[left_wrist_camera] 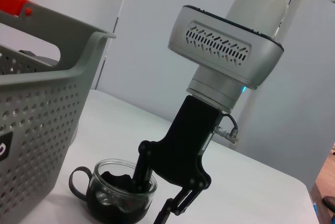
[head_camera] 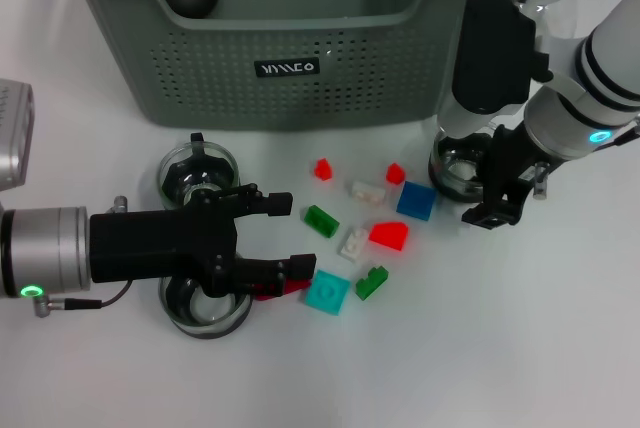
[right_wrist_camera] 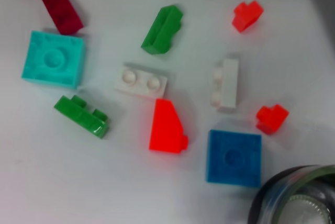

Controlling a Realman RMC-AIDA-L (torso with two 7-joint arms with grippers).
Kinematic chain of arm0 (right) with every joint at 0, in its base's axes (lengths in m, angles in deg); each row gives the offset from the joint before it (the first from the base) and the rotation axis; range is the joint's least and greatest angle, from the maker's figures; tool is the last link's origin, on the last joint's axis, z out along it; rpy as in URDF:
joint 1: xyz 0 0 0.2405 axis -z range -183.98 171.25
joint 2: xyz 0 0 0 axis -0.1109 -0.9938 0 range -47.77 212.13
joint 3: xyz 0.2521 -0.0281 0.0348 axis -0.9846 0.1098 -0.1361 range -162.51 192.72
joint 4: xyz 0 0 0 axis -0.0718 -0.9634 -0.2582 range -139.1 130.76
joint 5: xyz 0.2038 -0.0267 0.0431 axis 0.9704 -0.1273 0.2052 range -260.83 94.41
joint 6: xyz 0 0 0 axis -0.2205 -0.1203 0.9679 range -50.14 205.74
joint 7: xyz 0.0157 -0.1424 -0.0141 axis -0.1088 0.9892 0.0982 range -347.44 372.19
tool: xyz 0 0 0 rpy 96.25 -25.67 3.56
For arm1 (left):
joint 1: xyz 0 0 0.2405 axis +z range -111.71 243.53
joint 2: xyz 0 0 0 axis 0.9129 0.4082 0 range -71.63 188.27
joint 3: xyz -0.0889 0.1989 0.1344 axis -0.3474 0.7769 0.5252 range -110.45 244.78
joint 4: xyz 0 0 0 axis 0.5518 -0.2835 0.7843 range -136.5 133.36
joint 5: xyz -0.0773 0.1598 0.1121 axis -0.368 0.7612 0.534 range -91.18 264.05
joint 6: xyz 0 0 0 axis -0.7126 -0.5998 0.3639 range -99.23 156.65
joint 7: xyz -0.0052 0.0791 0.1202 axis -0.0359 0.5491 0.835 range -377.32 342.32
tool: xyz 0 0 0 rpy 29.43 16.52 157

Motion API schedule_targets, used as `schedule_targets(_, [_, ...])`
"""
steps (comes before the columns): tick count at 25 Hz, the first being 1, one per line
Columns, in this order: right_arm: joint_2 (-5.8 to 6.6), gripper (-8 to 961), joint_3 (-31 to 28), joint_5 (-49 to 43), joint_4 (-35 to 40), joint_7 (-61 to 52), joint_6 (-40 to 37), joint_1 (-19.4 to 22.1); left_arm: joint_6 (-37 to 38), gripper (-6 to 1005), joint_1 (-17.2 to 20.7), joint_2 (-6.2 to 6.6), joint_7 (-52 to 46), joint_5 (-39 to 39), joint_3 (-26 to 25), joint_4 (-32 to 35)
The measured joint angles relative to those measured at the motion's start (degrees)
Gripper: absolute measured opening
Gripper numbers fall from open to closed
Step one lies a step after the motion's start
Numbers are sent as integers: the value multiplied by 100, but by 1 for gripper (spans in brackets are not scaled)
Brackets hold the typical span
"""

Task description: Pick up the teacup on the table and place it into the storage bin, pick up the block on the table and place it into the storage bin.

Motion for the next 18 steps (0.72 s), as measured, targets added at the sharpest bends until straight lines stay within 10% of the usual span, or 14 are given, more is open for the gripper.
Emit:
schedule_targets(12, [16,55,-362,185,224,-27,-657,-33,0,889,4,0,3,6,0,0])
schedule_targets(18, [27,52,-826,438,945,-11,-1572,-10,9,889,23,0,3,15,0,0])
